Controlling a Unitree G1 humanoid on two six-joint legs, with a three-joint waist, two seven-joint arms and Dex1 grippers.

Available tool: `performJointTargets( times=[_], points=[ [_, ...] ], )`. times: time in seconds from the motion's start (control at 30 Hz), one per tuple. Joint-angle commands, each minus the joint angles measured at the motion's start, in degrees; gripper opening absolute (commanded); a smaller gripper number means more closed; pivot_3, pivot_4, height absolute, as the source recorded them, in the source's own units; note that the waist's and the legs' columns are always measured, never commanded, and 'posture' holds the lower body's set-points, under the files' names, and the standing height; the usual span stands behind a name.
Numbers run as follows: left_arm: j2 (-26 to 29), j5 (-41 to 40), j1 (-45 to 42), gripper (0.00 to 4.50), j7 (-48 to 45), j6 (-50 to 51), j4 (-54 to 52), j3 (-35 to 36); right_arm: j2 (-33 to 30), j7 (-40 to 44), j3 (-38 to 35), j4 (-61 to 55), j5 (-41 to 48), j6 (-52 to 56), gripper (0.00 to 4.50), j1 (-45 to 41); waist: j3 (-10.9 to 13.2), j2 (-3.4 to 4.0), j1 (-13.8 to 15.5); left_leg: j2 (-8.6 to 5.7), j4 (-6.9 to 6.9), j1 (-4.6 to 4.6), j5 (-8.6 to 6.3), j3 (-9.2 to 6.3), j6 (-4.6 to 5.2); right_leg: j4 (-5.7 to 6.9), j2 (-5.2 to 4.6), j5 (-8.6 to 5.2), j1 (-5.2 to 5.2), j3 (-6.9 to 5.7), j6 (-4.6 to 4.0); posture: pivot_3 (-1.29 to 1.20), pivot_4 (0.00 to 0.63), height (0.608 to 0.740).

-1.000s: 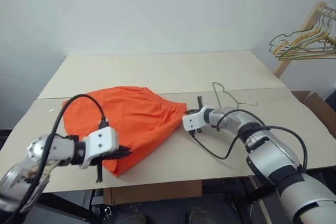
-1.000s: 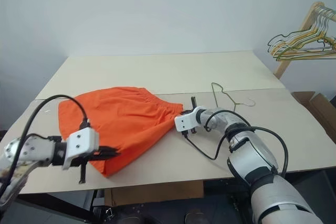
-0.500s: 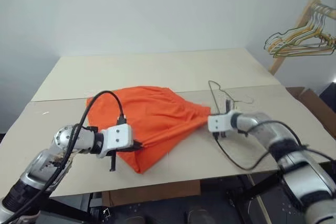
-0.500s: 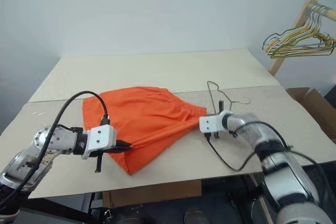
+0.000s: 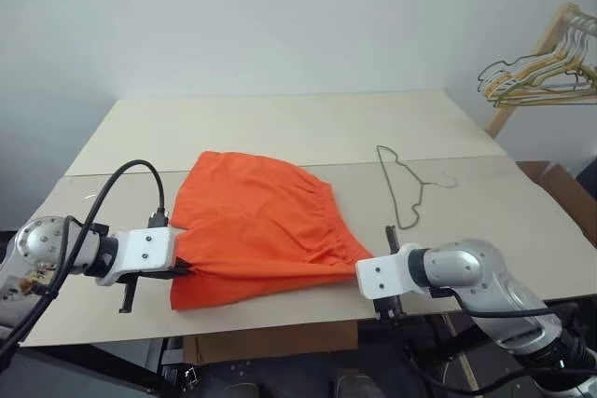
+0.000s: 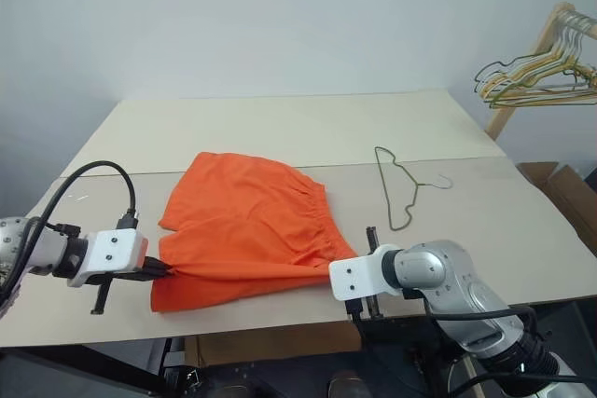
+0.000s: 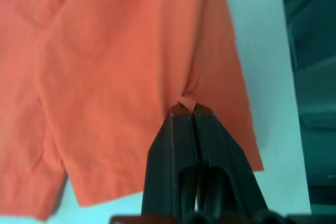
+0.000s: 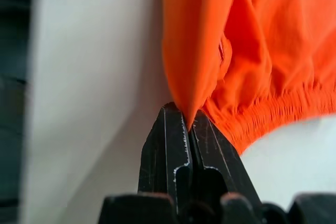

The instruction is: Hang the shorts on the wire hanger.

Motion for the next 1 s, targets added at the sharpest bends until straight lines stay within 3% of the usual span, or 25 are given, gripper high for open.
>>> performJointTargets(
  times=[0.03,0.27,0.4,0.5,0.6,0.73,0.87,0.9,1.0],
  points=[
    [0.94,-0.43,-1.13,0.00,0.73,0.54,-1.33,2.83,1.11,2.63,1.91,-3.19,3.04,1.27,0.02,-1.74,0.01,-0.05,0.39,0.01,0.01,0.00,0.00,0.01,0.00,0.00,0.00,0.00,0.00,-0.01,0.00,0.00,0.000,0.740],
    [2.97,-1.37,4.46,0.00,-2.26,0.96,-4.72,6.10,6.19,2.03,6.80,1.12,3.86,2.23,0.02,-4.78,0.03,-0.12,0.30,0.05,0.00,0.00,0.00,0.06,0.00,0.02,0.03,-0.02,-0.03,0.00,-0.05,0.02,0.000,0.740],
    [2.63,-4.28,5.81,0.00,-3.42,3.51,-6.77,7.67,5.40,-0.88,8.24,5.20,0.42,-6.55,0.02,-5.38,0.06,-0.18,0.64,0.06,0.00,0.00,0.00,0.06,0.00,0.02,0.05,-0.02,-0.03,-0.01,-0.07,0.03,0.000,0.740],
    [2.72,-7.36,7.30,0.63,-6.18,3.38,-7.70,9.70,2.58,-0.40,7.42,7.07,0.82,-12.68,0.67,-5.18,0.09,-0.21,1.10,0.04,0.01,0.00,0.00,0.08,0.00,0.01,0.00,-0.03,-0.02,-0.02,-0.06,0.03,0.000,0.740],
    [3.32,-10.13,9.00,1.60,-9.59,3.55,-7.83,12.40,-0.73,3.03,4.19,6.46,6.71,-14.63,1.70,-4.54,0.13,-0.25,1.52,0.06,0.01,0.01,0.00,0.10,0.00,0.02,0.02,-0.03,-0.03,-0.02,-0.08,0.02,0.000,0.740],
    [1.88,-19.18,7.67,2.90,-12.62,7.13,-8.47,16.67,-4.26,8.64,-2.01,4.47,18.92,-12.72,3.10,-3.77,0.17,-0.28,1.71,0.11,0.02,0.04,0.00,0.10,0.00,0.03,0.05,-0.05,-0.02,-0.03,-0.12,0.02,0.000,0.740],
    [-0.49,-27.59,3.80,4.15,-11.29,11.62,-9.91,18.60,-4.74,7.55,-7.68,5.73,25.41,-6.81,4.42,-4.64,0.18,-0.37,1.71,0.15,0.03,0.06,0.00,0.08,0.00,0.02,0.06,-0.06,0.02,-0.05,-0.11,0.01,0.000,0.740],
    [-0.86,-27.60,3.22,4.48,-10.95,11.89,-10.05,18.04,-4.41,6.53,-9.02,6.66,26.54,-3.72,4.47,-5.57,0.18,-0.36,1.70,0.14,0.03,0.06,0.00,0.09,0.00,0.03,0.05,-0.05,0.02,-0.04,-0.12,0.01,0.000,0.740],
    [-2.13,-23.64,2.25,4.48,-8.30,10.75,-10.02,14.54,-0.87,-0.58,-12.03,11.48,27.79,9.81,4.47,-10.97,0.18,-0.36,1.48,0.12,0.04,0.07,0.01,0.09,-0.01,0.06,0.06,-0.03,0.00,-0.02,-0.15,0.00,0.000,0.740]
  ],
)
